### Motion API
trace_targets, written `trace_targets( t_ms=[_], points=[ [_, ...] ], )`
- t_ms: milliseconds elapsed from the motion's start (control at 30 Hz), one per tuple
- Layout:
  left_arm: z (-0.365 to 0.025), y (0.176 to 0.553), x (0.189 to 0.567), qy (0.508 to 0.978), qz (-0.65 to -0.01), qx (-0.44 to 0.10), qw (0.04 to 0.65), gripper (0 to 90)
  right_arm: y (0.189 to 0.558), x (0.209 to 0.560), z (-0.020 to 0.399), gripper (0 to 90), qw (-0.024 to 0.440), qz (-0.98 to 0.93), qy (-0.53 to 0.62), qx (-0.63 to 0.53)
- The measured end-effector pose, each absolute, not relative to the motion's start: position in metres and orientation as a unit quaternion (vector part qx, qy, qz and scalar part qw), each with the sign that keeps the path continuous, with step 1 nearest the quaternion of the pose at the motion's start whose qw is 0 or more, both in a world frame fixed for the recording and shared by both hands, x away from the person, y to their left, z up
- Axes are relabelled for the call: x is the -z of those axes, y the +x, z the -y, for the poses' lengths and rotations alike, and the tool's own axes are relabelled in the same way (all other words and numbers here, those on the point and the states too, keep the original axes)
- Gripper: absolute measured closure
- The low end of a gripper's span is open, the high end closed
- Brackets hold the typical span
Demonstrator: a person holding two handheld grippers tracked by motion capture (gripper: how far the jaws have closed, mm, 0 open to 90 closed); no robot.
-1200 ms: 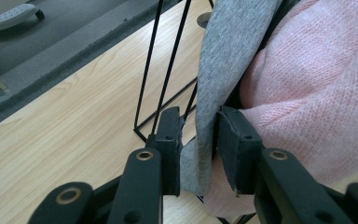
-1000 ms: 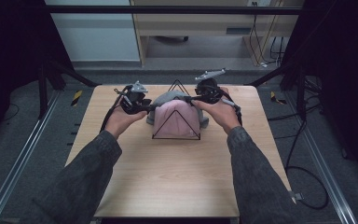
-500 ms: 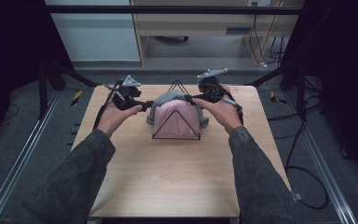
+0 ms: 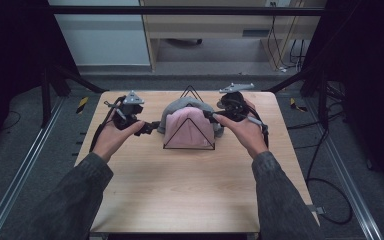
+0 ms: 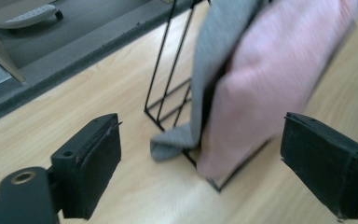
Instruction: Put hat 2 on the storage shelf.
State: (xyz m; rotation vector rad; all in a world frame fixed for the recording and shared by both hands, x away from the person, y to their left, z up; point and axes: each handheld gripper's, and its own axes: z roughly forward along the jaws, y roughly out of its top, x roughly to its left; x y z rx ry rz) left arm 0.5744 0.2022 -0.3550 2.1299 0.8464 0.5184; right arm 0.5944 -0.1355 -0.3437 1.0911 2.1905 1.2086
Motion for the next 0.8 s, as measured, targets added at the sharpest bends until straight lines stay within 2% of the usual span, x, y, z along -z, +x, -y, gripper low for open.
trace_targets(
  t_ms=[233,467,600,800],
  points=[
    [-0.224,0.533,0.383,0.846,-0.329,-0.199,0.37,6.8,0.558,0.366,0.151,13.5,0.203,-0.778,0.402,-0.438],
    [-0.25,0.501,0.436,0.855,-0.354,-0.181,0.333,6.6,0.521,0.412,0.155,10.7,0.185,-0.806,0.39,-0.405],
    [-0.259,0.491,0.459,0.858,-0.365,-0.172,0.318,7.0,0.504,0.444,0.152,10.8,0.173,-0.825,0.384,-0.378],
    [-0.265,0.49,0.467,0.857,-0.381,-0.176,0.298,7.0,0.491,0.48,0.155,12.3,0.155,-0.838,0.397,-0.341]
  ],
)
